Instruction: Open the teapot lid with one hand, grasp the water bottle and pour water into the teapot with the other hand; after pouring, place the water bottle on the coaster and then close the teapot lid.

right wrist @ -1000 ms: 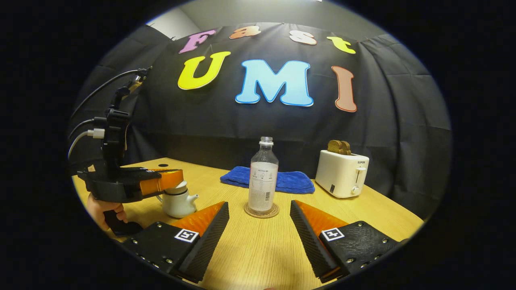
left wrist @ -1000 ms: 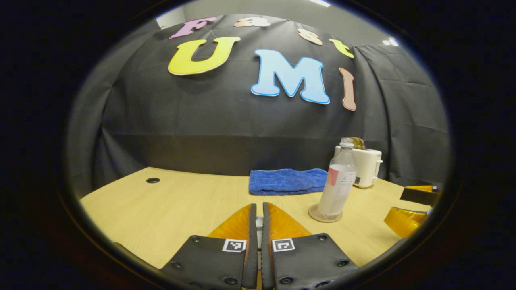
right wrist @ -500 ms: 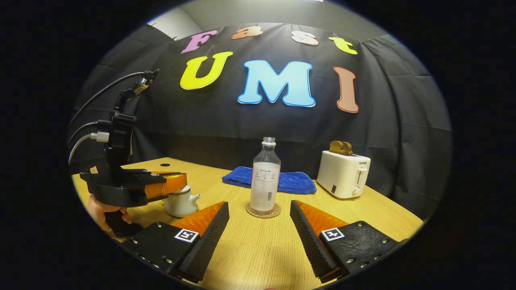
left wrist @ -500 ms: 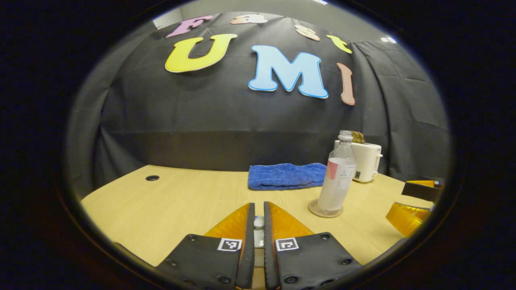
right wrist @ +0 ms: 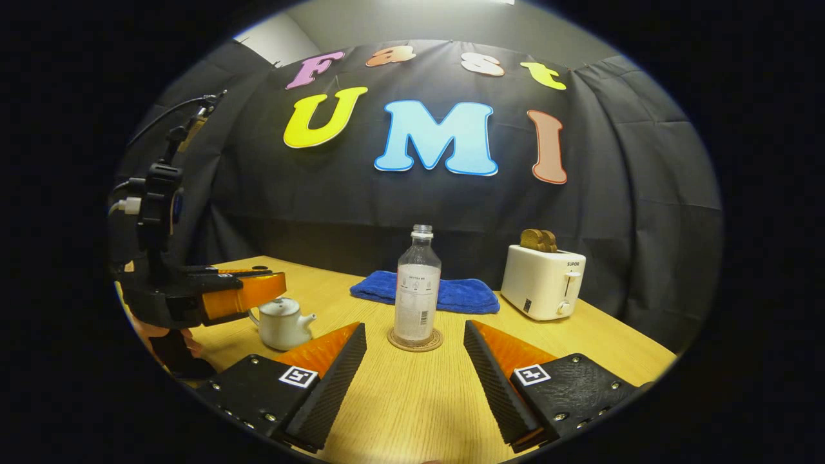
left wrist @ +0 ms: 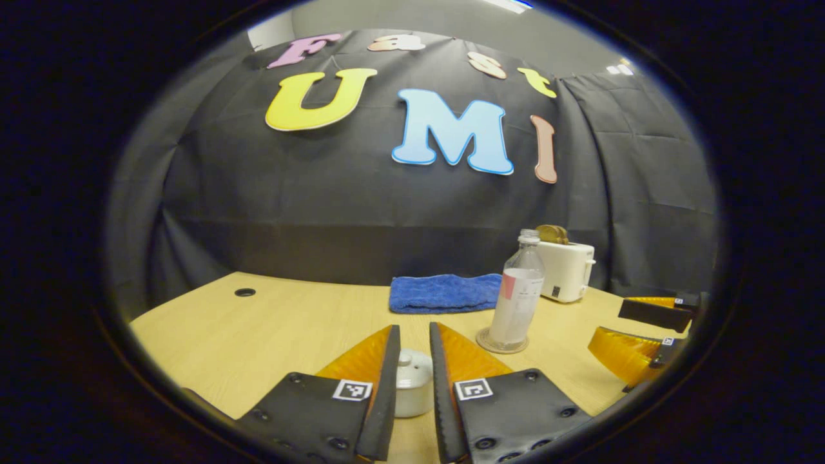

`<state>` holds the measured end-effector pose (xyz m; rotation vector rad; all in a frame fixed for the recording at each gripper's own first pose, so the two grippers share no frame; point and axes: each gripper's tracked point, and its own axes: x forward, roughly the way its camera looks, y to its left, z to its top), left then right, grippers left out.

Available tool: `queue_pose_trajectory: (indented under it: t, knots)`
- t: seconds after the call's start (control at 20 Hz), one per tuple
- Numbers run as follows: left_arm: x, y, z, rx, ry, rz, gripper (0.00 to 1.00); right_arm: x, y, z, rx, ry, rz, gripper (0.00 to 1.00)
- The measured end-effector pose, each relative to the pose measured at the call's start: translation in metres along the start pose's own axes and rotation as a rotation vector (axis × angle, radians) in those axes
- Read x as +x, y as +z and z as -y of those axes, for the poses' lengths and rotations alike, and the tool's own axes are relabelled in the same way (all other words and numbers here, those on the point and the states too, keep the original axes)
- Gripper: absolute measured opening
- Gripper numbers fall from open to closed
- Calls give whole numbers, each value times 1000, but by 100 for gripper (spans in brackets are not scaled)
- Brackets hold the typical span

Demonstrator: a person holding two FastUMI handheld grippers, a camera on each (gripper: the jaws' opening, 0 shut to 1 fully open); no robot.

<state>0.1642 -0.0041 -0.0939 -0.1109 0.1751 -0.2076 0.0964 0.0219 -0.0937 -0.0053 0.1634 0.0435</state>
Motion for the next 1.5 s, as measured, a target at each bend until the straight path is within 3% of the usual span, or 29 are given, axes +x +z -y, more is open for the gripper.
queue_pose_trajectory:
  t: [0.1, 0.4, 0.85, 1.0, 1.1, 1.5]
  knots:
    - [-15, 0, 5, 6, -2, 5, 42, -8, 10, 6, 1, -7, 17, 95]
    - [-65, -13, 24, 18, -4, -7, 52, -47, 37, 30, -19, -70, 68, 94]
    - [-132, -1, 42, 20, 7, 62, 56, -97, 36, 26, -57, -75, 79, 95]
    - [-144, -2, 40, 14, 20, 71, 57, -106, 36, 21, -59, -67, 89, 95]
    - [-148, -2, 39, 16, 31, 75, 67, -109, 38, 20, -68, -68, 96, 95]
    - [-153, -3, 35, 19, 46, 81, 77, -111, 39, 13, -65, -58, 103, 95]
